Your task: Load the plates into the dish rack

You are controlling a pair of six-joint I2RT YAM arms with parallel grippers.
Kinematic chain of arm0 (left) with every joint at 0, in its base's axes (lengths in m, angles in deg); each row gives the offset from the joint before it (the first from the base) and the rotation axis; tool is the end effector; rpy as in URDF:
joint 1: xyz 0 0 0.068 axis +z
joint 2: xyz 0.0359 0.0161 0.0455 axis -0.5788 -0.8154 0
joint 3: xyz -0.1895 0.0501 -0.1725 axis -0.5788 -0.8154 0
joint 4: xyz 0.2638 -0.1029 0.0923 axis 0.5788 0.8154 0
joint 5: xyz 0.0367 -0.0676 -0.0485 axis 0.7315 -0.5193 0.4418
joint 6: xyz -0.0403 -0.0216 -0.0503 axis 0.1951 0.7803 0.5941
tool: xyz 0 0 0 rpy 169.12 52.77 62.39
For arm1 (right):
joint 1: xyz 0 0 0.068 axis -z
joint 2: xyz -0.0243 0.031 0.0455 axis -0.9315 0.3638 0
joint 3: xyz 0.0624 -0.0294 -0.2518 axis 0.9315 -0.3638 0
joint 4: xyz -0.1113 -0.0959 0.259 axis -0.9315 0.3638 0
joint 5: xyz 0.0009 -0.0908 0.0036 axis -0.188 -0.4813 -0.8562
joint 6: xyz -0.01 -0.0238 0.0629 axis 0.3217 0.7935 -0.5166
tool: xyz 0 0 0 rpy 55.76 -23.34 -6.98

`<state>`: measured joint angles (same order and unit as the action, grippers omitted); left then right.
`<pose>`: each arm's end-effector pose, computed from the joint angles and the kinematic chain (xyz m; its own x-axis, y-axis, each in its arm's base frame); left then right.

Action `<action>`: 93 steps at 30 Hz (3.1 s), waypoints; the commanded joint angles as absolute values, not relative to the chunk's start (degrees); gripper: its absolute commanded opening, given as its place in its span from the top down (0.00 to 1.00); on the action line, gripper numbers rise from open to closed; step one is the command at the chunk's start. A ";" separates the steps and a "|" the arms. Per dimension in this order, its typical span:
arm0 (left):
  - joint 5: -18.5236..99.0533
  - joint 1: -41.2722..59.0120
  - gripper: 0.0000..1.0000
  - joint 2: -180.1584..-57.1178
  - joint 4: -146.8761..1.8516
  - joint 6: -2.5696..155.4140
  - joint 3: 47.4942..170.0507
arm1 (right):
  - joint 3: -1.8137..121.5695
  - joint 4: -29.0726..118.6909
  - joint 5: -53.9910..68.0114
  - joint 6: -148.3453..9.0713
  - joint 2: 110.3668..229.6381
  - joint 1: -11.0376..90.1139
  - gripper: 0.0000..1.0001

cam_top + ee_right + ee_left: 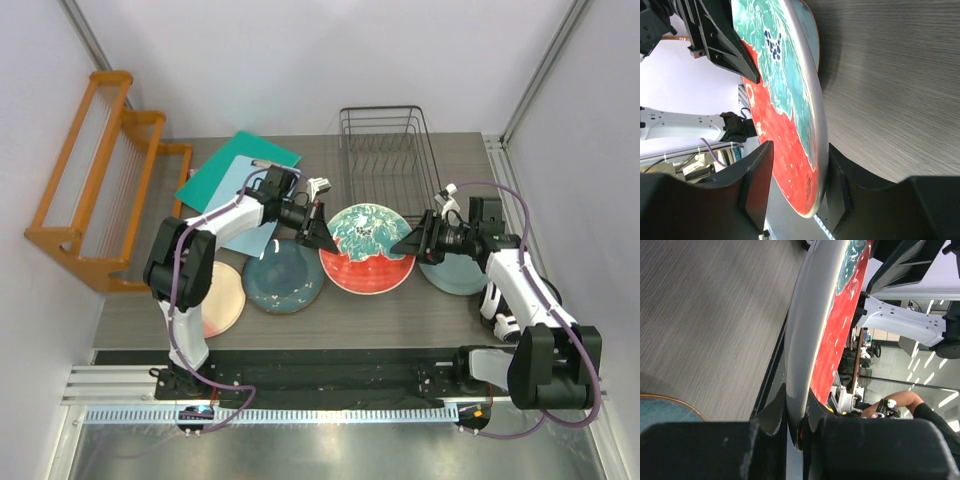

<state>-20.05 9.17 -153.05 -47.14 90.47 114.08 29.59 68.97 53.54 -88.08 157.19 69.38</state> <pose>0.3634 -0.2355 0.1720 -0.9414 0.2872 -0.1770 0.2506 0.2438 -0.9369 0.2829 0.0408 0.2139 -0.8984 0.2611 -0.3531 -0.1715 0.5315 0.8295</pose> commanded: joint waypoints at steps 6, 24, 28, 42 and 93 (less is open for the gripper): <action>-32.07 8.04 1.00 -151.69 -52.39 93.14 115.97 | 29.86 59.96 58.52 -92.17 161.34 68.67 0.50; 4.37 18.83 0.40 -144.23 -31.74 75.40 121.76 | 60.29 87.44 55.80 -73.20 165.02 74.20 0.99; 23.33 23.42 0.36 -141.58 -27.27 69.16 126.94 | 76.41 86.76 44.95 -74.16 172.14 75.08 0.99; 43.06 23.24 0.30 -132.53 -30.06 69.24 117.65 | 104.74 67.96 -6.39 -71.71 194.65 69.30 0.99; 50.96 23.15 0.30 -124.89 -30.33 70.55 109.91 | 99.13 72.42 -22.30 -56.31 194.24 55.04 0.18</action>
<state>44.47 23.10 -130.36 -28.43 69.27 111.30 101.50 70.54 -27.44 -53.74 207.40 55.58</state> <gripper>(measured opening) 0.695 0.808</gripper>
